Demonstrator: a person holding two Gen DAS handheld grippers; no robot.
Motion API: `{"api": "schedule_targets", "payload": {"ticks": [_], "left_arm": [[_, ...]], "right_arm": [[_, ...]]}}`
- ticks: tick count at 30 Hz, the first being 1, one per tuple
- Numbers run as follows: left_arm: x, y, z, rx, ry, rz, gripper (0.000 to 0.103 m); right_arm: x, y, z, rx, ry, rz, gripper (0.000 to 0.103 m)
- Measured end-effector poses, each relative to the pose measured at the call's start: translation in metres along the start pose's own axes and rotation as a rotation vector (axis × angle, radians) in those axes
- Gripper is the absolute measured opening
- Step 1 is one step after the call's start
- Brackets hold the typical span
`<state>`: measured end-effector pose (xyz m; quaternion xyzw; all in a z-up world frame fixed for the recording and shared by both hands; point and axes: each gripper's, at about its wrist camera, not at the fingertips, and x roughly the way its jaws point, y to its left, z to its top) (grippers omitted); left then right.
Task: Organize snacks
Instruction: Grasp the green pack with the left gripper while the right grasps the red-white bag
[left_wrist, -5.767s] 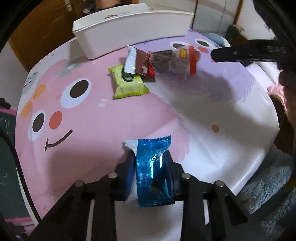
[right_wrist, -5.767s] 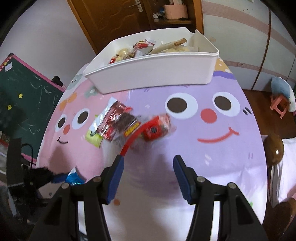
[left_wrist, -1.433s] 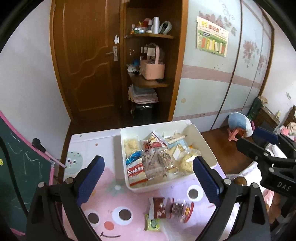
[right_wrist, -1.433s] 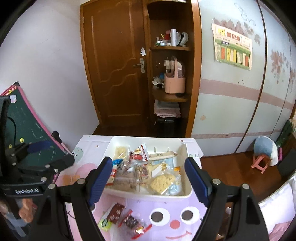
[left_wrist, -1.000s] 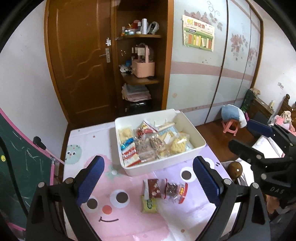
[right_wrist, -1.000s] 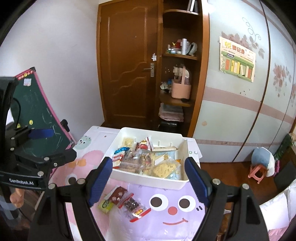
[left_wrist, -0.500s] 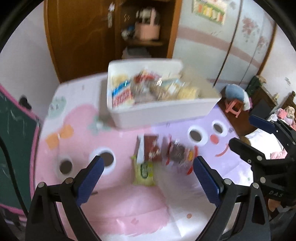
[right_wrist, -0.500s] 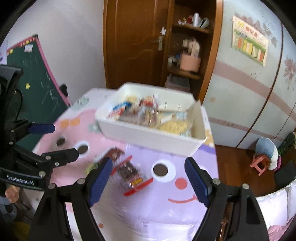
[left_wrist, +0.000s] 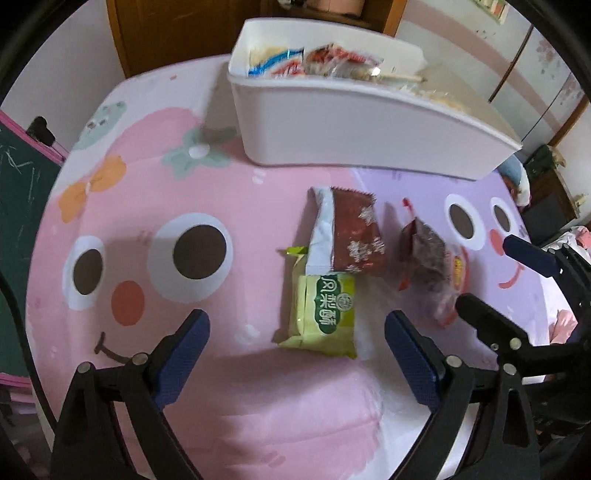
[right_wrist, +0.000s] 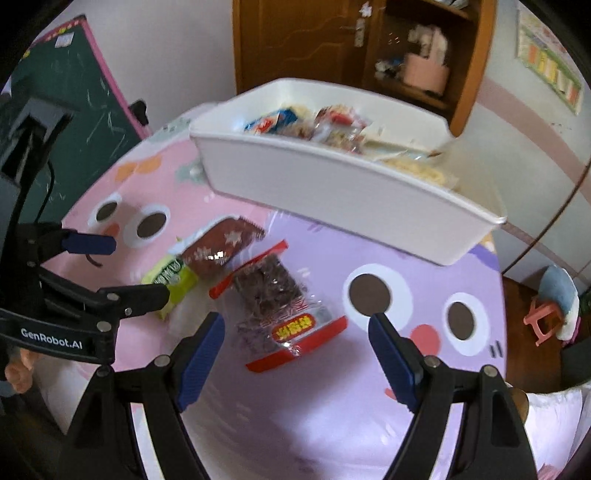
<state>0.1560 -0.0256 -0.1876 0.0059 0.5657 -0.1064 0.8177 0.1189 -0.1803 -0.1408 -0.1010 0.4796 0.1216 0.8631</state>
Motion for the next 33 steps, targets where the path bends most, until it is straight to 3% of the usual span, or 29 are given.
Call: {"api": "schedule_targets", "payload": {"ticks": [7, 13, 16, 18, 27, 33], "left_arm": [[0.018, 0.002, 0.009, -0.005, 0.029, -0.009, 0.082], [0.021, -0.009, 0.012, 0.062, 0.013, 0.055, 0.071], [0.019, -0.015, 0.010, 0.095, -0.003, 0.067, 0.051], [0.017, -0.020, 0.009, 0.107, -0.019, 0.066, 0.037], [0.009, -0.011, -0.002, 0.080, -0.051, 0.054, 0.036], [0.003, 0.003, -0.012, 0.054, -0.034, 0.042, 0.036]], "right_arm": [[0.031, 0.006, 0.004, -0.060, 0.028, 0.041, 0.081], [0.049, 0.010, 0.009, -0.111, 0.035, 0.078, 0.081], [0.051, 0.011, 0.006, -0.110, 0.015, 0.096, 0.077], [0.050, 0.013, 0.005, -0.112, 0.001, 0.107, 0.068], [0.040, 0.011, 0.000, -0.030, -0.012, 0.090, 0.059], [0.028, 0.004, -0.008, 0.083, -0.004, 0.135, 0.058]]}}
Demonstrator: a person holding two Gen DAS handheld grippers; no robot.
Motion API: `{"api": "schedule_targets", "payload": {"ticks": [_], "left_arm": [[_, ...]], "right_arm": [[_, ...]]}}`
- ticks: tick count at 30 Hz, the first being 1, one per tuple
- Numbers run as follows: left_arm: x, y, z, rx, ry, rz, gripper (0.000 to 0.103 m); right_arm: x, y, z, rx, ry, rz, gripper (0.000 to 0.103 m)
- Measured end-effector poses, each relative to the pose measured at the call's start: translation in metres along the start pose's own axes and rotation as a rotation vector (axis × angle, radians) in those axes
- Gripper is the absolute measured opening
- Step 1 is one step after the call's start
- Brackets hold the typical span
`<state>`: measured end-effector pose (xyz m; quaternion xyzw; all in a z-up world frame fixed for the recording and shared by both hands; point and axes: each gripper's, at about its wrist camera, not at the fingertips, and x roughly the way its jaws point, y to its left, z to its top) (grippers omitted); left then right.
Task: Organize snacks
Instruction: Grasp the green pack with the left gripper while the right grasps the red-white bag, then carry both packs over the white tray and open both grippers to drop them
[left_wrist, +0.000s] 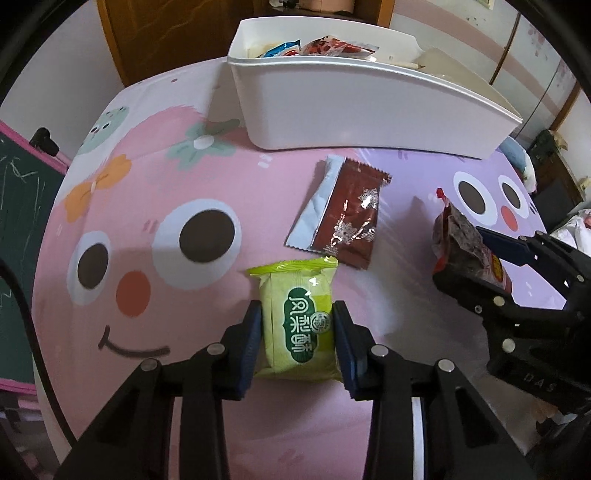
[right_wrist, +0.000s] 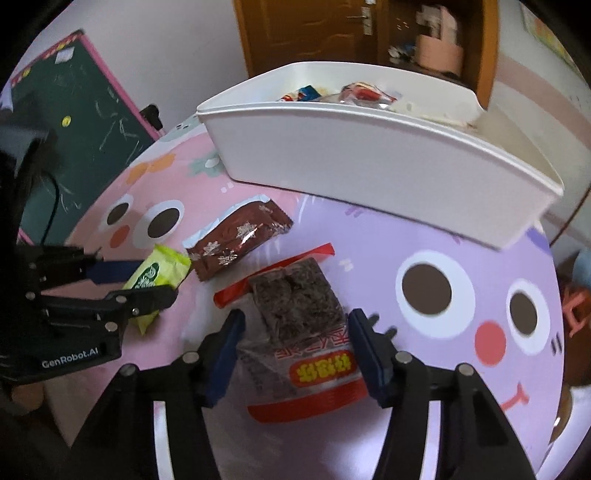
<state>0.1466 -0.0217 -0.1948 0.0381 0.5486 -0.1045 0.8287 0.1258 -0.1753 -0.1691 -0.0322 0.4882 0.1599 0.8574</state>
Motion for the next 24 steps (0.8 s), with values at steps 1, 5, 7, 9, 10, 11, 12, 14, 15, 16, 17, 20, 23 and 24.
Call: {"api": "schedule_targets", "payload": {"ticks": [1, 5, 7, 9, 10, 11, 12, 14, 15, 16, 17, 20, 23, 24], "left_arm": [[-0.003, 0.000, -0.002, 0.001, -0.004, -0.001, 0.036], [-0.018, -0.002, -0.002, 0.008, -0.041, -0.004, 0.036], [-0.029, -0.006, -0.004, 0.011, -0.063, -0.012, 0.036], [-0.039, -0.010, -0.005, 0.014, -0.083, -0.016, 0.036], [-0.045, -0.012, -0.005, 0.018, -0.096, -0.019, 0.036], [-0.053, -0.013, -0.007, 0.023, -0.112, -0.022, 0.036], [-0.059, -0.015, -0.008, 0.026, -0.124, -0.024, 0.036], [-0.069, -0.016, -0.008, 0.033, -0.146, -0.030, 0.036], [-0.075, -0.017, -0.009, 0.034, -0.156, -0.031, 0.036], [-0.082, -0.018, -0.009, 0.035, -0.168, -0.033, 0.036], [-0.088, -0.019, -0.010, 0.037, -0.176, -0.035, 0.036], [-0.105, -0.021, -0.008, 0.046, -0.200, -0.031, 0.036], [-0.124, -0.025, 0.001, 0.069, -0.220, -0.019, 0.036], [-0.130, -0.026, 0.004, 0.075, -0.229, -0.013, 0.036]], "right_arm": [[-0.001, -0.001, -0.001, 0.009, 0.002, 0.003, 0.058], [-0.010, -0.003, -0.006, 0.052, 0.005, 0.015, 0.056], [-0.015, -0.004, -0.006, 0.069, 0.002, 0.015, 0.056], [-0.025, -0.003, -0.005, 0.080, -0.013, 0.008, 0.056], [-0.029, -0.003, -0.005, 0.084, -0.019, 0.007, 0.056], [-0.036, -0.002, -0.004, 0.089, -0.030, 0.010, 0.056], [-0.041, -0.001, -0.004, 0.093, -0.040, 0.013, 0.056], [-0.055, 0.002, -0.005, 0.106, -0.064, 0.014, 0.056], [-0.061, 0.004, -0.005, 0.111, -0.073, 0.013, 0.056], [-0.068, 0.006, -0.006, 0.115, -0.083, 0.010, 0.056], [-0.076, 0.009, -0.008, 0.119, -0.095, 0.005, 0.056], [-0.094, 0.017, -0.009, 0.124, -0.122, -0.003, 0.056], [-0.113, 0.026, -0.005, 0.108, -0.159, -0.029, 0.056], [-0.118, 0.026, -0.003, 0.106, -0.171, -0.037, 0.056]]}}
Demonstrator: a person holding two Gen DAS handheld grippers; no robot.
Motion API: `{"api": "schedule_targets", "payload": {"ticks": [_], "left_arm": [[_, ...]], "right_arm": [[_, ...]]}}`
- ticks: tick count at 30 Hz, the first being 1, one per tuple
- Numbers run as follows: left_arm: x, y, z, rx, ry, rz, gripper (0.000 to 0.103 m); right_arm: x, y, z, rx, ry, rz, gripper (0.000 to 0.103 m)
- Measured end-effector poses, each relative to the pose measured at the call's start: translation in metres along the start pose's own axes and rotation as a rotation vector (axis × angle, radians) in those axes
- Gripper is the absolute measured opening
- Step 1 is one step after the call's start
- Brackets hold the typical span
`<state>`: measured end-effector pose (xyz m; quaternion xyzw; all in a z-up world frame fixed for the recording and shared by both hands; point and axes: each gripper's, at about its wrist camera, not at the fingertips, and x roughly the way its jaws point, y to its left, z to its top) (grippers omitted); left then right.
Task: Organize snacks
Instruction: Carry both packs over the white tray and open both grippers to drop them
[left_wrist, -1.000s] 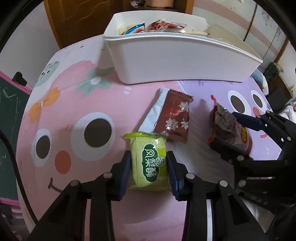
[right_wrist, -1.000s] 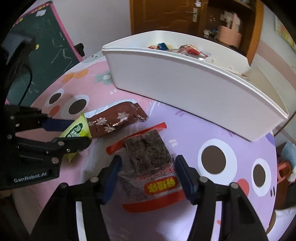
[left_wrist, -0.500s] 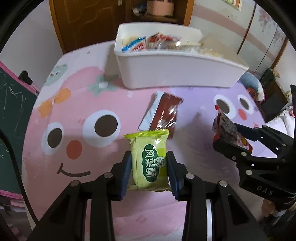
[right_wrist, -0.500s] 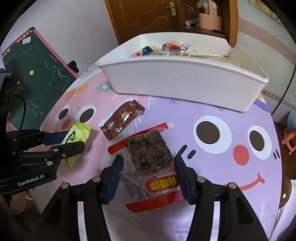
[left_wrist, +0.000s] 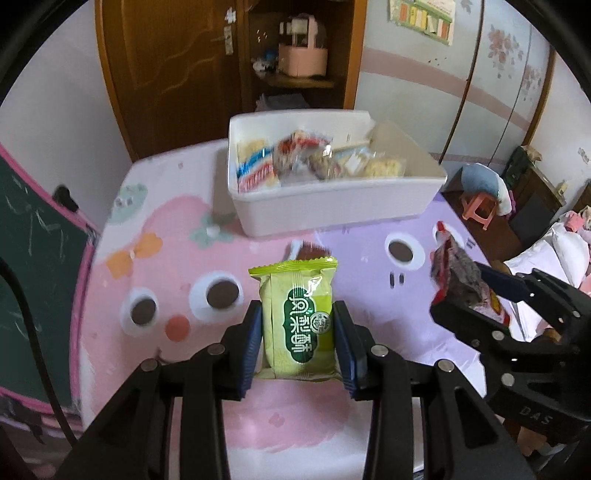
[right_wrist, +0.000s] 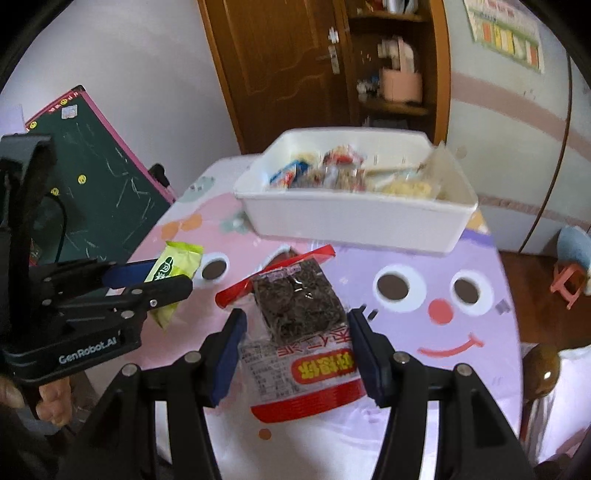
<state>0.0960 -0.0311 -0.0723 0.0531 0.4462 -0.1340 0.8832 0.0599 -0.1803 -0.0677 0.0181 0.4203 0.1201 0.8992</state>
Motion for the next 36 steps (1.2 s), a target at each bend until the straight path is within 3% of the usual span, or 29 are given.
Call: {"api": "schedule_targets", "payload": {"ticks": [7, 13, 19, 26, 36], "left_arm": [[-0.059, -0.005, 0.077, 0.047, -0.142, 0.042, 0.036], [-0.083, -0.001, 0.145, 0.027, -0.170, 0.035, 0.036], [-0.082, 0.000, 0.200, 0.013, -0.187, 0.055, 0.036], [-0.062, -0.005, 0.253, 0.012, -0.218, 0.086, 0.036], [0.019, -0.007, 0.285, 0.010, -0.179, 0.096, 0.036]], "right_arm": [[-0.056, -0.008, 0.064, -0.017, -0.137, -0.081, 0.056], [-0.092, -0.026, 0.134, 0.011, -0.232, -0.163, 0.057], [-0.115, -0.039, 0.201, 0.029, -0.326, -0.206, 0.057], [-0.095, -0.054, 0.251, 0.053, -0.344, -0.244, 0.057], [-0.023, -0.082, 0.271, 0.116, -0.240, -0.246, 0.057]]}}
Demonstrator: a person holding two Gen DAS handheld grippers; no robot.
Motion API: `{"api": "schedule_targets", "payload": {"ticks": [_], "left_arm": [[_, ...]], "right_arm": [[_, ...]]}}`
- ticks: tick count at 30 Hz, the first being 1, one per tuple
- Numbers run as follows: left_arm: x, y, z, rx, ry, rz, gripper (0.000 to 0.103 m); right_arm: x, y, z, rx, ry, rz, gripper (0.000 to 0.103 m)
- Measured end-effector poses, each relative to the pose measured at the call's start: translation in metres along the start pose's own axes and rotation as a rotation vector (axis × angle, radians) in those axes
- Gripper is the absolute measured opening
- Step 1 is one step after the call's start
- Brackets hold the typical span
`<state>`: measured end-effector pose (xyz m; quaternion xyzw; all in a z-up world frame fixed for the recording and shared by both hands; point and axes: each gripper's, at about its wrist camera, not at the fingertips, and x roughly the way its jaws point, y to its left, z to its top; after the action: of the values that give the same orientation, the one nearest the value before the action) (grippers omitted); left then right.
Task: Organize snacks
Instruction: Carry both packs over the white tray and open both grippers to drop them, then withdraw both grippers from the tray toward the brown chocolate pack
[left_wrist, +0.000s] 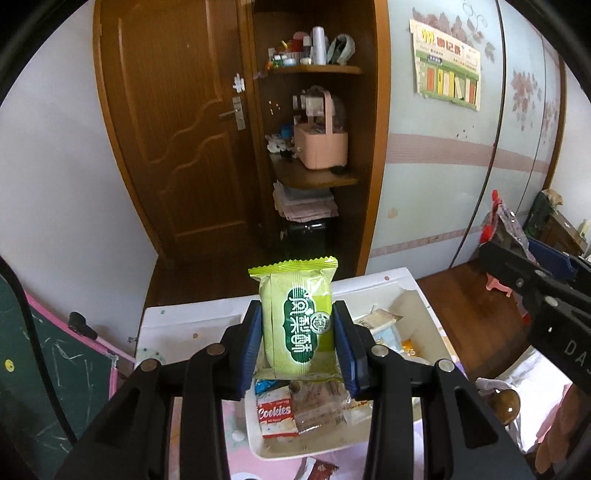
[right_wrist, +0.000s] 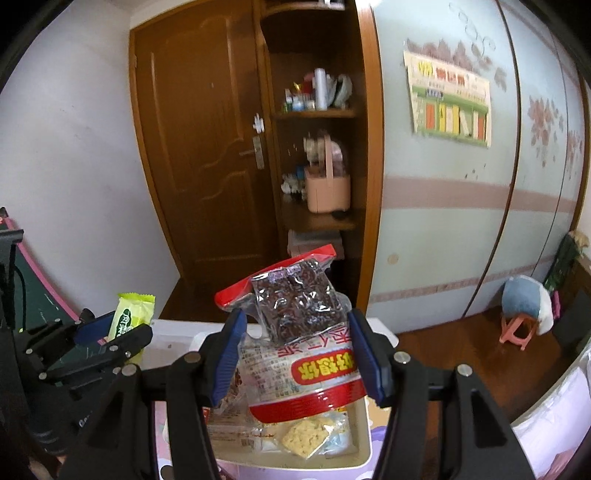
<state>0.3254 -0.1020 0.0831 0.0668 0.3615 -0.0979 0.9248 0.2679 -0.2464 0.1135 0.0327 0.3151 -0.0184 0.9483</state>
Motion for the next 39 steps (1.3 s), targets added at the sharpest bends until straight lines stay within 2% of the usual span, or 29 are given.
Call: {"api": "schedule_targets", "payload": {"ticks": [12, 13, 15, 16, 17, 22, 25, 34, 39], "left_arm": [[0.081, -0.006, -0.021, 0.001, 0.080, -0.015, 0.037], [0.082, -0.005, -0.025, 0.000, 0.081, -0.015, 0.040], [0.092, -0.003, -0.029, -0.004, 0.086, 0.001, 0.075], [0.096, 0.000, -0.033, -0.012, 0.081, 0.037, 0.079], [0.099, 0.002, -0.035, -0.015, 0.080, 0.038, 0.084], [0.113, 0.009, -0.049, -0.022, 0.130, 0.016, 0.084], [0.115, 0.010, -0.056, -0.007, 0.144, 0.017, 0.084], [0.084, 0.012, -0.065, 0.008, 0.138, 0.010, 0.086], [0.053, 0.010, -0.064, 0.023, 0.113, 0.013, 0.088]], "right_arm": [[0.074, 0.002, -0.027, -0.014, 0.136, -0.011, 0.058], [0.080, 0.002, -0.029, -0.015, 0.149, -0.010, 0.060], [0.092, 0.003, -0.037, -0.014, 0.182, -0.006, 0.062], [0.097, 0.003, -0.040, -0.016, 0.199, 0.006, 0.061], [0.101, 0.002, -0.043, -0.015, 0.212, 0.009, 0.062], [0.118, -0.002, -0.061, 0.004, 0.297, 0.014, 0.062], [0.120, -0.004, -0.067, 0.021, 0.320, 0.023, 0.062], [0.100, -0.008, -0.068, 0.036, 0.316, 0.022, 0.062], [0.081, -0.006, -0.064, 0.036, 0.302, 0.022, 0.062]]}}
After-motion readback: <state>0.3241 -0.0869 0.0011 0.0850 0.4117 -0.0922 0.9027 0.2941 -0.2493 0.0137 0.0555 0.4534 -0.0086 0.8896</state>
